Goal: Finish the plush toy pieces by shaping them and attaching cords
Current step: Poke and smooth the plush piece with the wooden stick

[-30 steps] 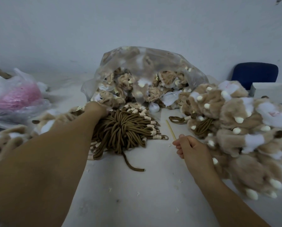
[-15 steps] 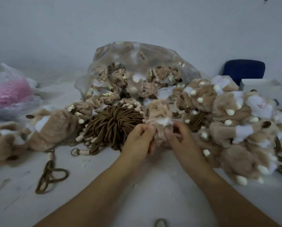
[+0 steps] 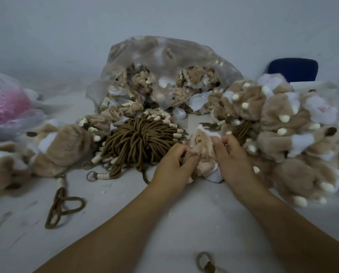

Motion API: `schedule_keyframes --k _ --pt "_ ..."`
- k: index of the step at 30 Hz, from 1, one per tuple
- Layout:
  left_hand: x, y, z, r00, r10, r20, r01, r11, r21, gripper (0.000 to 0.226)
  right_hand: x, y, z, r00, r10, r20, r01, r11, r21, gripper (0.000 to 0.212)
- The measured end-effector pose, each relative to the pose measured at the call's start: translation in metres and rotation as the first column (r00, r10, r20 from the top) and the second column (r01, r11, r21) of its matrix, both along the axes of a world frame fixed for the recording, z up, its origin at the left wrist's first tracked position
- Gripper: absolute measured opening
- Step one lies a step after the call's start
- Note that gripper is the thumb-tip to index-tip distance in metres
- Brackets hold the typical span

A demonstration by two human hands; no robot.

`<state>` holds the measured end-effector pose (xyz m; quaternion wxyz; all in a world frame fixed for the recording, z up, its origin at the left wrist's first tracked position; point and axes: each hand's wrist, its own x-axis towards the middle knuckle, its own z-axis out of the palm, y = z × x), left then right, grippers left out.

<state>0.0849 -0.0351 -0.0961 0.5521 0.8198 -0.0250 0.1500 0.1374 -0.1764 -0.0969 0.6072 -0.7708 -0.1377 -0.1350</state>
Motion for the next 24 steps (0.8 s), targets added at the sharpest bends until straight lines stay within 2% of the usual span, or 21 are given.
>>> schedule_keyframes --k 3,5,8,9,12,16,21,24 --pt "0.000 0.005 0.001 1.000 -0.011 -0.021 0.008 0.986 -0.165 0.015 -0.006 0.001 0.004 0.997 0.079 -0.010 -0.078 0.995 0.062 0.024" --pt "0.000 0.007 0.002 1.000 0.012 -0.015 -0.015 0.967 -0.255 0.019 -0.012 0.001 0.006 0.985 0.172 -0.009 -0.171 0.982 0.078 0.033" --pt "0.002 0.010 0.004 0.999 0.032 -0.036 -0.043 0.929 -0.368 0.017 -0.016 0.004 0.004 0.964 0.257 -0.065 -0.260 0.965 -0.041 0.054" --pt "0.002 0.010 0.004 0.999 0.024 -0.045 -0.040 0.913 -0.406 0.016 -0.017 0.005 0.002 0.965 0.257 -0.058 -0.262 0.959 -0.110 0.051" --pt "0.001 0.008 0.004 0.997 -0.041 -0.067 0.000 0.857 -0.515 0.014 -0.017 0.003 0.002 0.984 0.176 0.030 -0.165 0.961 -0.221 0.018" --pt "0.000 0.003 0.008 0.974 -0.217 -0.063 0.119 0.728 -0.675 0.023 -0.017 0.000 0.004 0.993 0.100 0.066 -0.090 0.985 -0.145 0.022" --pt "-0.003 0.006 0.017 0.923 -0.386 -0.004 0.246 0.596 -0.764 0.028 -0.017 0.000 0.006 0.993 0.107 0.050 -0.101 0.988 -0.119 0.016" --pt "-0.001 0.010 0.018 0.919 -0.391 -0.042 0.251 0.666 -0.703 0.032 -0.016 0.000 0.004 0.989 0.151 -0.002 -0.150 0.983 -0.107 0.014"
